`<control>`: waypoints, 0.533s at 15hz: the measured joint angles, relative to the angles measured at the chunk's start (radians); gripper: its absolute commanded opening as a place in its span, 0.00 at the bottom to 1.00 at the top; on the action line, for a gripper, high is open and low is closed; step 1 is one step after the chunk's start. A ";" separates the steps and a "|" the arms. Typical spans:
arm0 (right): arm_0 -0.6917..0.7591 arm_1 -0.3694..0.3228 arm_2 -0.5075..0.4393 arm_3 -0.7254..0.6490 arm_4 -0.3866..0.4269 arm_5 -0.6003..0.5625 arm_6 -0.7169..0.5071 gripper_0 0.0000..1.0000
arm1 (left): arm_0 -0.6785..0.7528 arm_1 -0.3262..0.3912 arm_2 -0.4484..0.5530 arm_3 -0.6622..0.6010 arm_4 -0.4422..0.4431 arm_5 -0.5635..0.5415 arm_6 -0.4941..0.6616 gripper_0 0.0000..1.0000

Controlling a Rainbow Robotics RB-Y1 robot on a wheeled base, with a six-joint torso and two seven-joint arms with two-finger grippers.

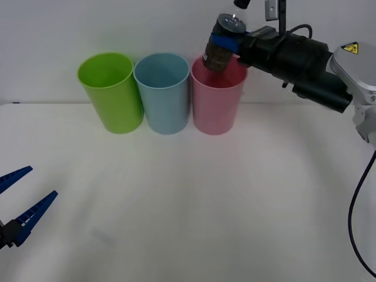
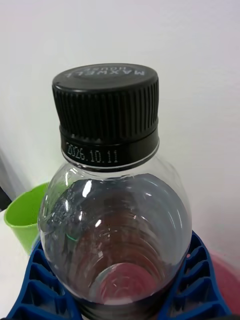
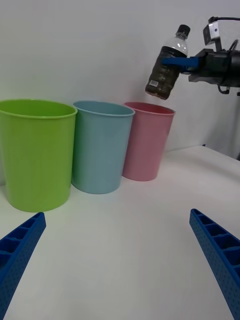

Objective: Grasp the object on the table and drop it into the matching bin: aluminum can to the light blue bin, PET bottle to the pink bin.

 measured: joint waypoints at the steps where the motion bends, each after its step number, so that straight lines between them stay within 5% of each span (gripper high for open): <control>1: -0.014 0.006 0.000 0.021 0.003 0.000 0.002 0.00 | 0.000 0.000 0.000 0.000 0.000 0.000 0.000 1.00; 8: -0.064 0.028 0.000 0.098 0.021 0.045 0.022 0.00 | 0.000 0.000 0.000 0.000 0.000 0.000 0.000 1.00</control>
